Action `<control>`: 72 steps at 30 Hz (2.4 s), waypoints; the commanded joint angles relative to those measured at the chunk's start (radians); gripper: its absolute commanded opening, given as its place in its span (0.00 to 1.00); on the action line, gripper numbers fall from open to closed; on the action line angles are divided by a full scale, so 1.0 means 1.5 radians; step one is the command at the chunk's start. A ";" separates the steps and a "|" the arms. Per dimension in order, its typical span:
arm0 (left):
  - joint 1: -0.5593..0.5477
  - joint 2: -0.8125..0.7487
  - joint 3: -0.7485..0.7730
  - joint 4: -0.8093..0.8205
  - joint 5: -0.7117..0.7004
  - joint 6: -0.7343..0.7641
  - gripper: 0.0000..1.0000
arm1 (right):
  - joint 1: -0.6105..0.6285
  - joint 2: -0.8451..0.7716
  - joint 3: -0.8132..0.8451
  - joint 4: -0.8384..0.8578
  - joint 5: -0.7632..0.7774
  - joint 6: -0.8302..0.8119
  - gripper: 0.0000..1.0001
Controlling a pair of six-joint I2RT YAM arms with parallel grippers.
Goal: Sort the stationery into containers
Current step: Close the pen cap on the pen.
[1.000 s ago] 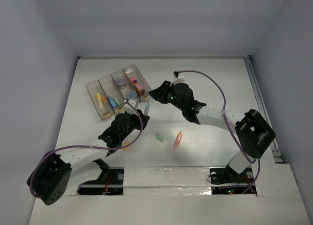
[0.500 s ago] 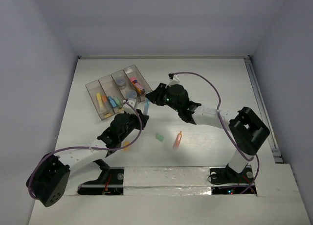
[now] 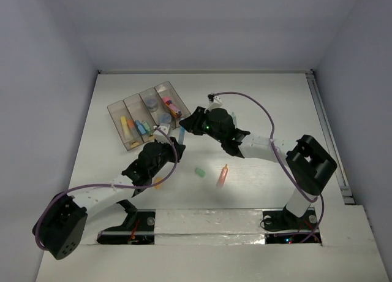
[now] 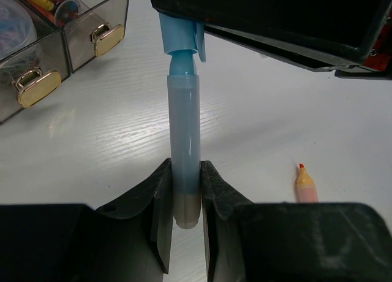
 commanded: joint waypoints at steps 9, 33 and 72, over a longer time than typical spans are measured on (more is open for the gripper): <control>0.001 -0.042 0.020 0.013 -0.026 0.010 0.00 | 0.014 -0.014 -0.017 0.019 -0.039 0.022 0.14; 0.001 -0.051 0.031 0.028 -0.026 -0.008 0.00 | 0.052 -0.048 -0.144 0.034 -0.161 0.053 0.00; -0.005 -0.044 0.120 -0.026 -0.057 -0.033 0.00 | 0.049 -0.385 -0.162 -0.157 0.165 -0.059 0.95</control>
